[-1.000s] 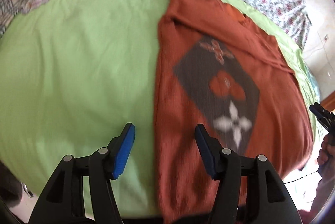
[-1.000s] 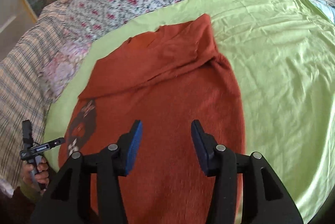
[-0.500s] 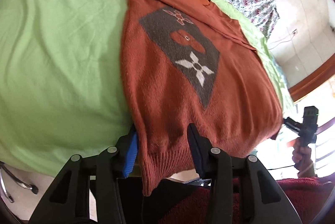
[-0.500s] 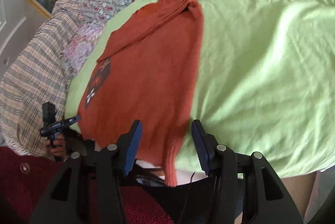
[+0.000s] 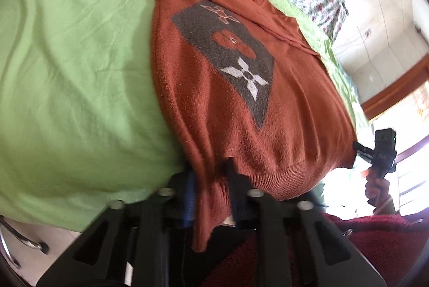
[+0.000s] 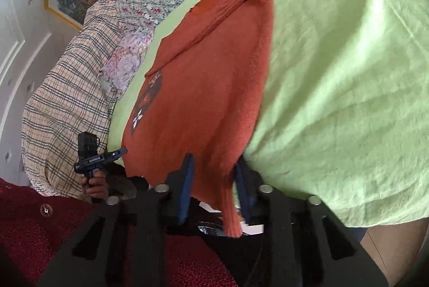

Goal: Fold small clothes

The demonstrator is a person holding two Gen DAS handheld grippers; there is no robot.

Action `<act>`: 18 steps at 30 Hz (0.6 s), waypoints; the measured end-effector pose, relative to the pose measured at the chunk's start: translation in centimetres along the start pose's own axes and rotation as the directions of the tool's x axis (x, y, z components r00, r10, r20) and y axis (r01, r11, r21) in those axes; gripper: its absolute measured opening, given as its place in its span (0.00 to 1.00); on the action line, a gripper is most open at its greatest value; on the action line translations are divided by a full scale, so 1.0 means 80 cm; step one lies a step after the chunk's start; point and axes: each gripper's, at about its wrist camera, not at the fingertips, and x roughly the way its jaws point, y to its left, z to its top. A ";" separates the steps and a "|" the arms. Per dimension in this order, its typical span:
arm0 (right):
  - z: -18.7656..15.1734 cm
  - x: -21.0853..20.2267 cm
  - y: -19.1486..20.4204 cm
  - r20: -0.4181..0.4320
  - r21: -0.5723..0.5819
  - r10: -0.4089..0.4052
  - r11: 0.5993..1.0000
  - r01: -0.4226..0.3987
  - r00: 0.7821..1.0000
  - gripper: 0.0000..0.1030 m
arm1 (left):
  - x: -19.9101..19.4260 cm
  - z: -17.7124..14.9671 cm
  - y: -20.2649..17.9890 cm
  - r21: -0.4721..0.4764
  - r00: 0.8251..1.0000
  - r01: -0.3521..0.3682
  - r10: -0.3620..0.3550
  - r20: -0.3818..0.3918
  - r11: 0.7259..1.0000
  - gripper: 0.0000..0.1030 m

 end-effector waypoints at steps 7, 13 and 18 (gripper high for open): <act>0.013 -0.027 0.017 0.118 0.016 0.049 0.999 -0.051 0.992 0.08 | -0.034 0.008 -0.015 -0.019 0.994 0.018 -0.015 0.111 1.000 0.04; 0.056 -0.038 0.045 0.215 -0.026 0.086 0.996 -0.083 0.973 0.07 | -0.077 0.071 -0.037 0.000 0.960 0.023 -0.022 0.281 1.000 0.03; 0.124 -0.035 0.052 0.320 -0.033 0.075 0.997 -0.068 0.944 0.07 | -0.090 0.155 -0.037 -0.014 0.913 0.028 -0.020 0.407 1.000 0.03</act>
